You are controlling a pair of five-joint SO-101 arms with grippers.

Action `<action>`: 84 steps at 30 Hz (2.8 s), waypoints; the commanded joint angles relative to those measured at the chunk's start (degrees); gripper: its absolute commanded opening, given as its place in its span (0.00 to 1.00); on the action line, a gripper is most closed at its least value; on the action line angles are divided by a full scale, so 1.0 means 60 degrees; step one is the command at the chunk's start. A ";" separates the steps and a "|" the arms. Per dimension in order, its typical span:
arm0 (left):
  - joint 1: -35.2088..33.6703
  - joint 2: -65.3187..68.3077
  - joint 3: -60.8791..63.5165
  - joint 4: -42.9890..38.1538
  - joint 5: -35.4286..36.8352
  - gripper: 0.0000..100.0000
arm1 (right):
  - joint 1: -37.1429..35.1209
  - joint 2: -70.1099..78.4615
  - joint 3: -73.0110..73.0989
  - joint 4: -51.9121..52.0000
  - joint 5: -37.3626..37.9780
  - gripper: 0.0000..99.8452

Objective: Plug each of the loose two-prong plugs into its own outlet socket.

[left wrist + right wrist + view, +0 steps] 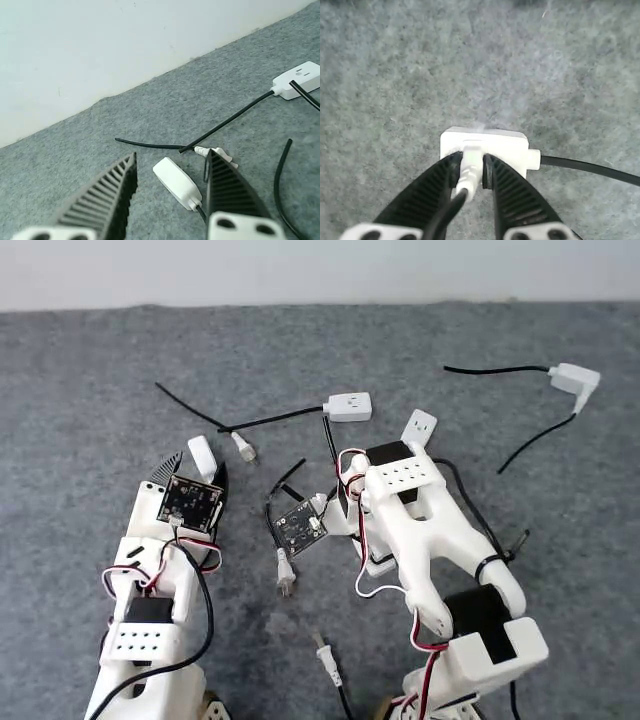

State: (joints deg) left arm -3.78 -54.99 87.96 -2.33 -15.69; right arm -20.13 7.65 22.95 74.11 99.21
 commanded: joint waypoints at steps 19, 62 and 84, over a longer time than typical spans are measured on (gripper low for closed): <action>-0.0015 0.0044 0.0022 -0.0293 -0.0103 0.22 | -0.0491 0.0696 0.0498 -0.1267 -0.2535 0.01; -0.0029 0.0044 0.0037 -0.0293 -0.0117 0.22 | 0.0549 0.0579 -0.1040 -0.0095 -1.1619 0.34; -0.0029 0.0044 0.0037 -0.0293 -0.0117 0.22 | 0.0212 0.0711 -0.2901 0.1326 -1.8476 0.34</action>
State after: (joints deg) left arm -3.87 -54.81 88.92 -2.33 -15.87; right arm -17.93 12.57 5.01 81.76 -5.93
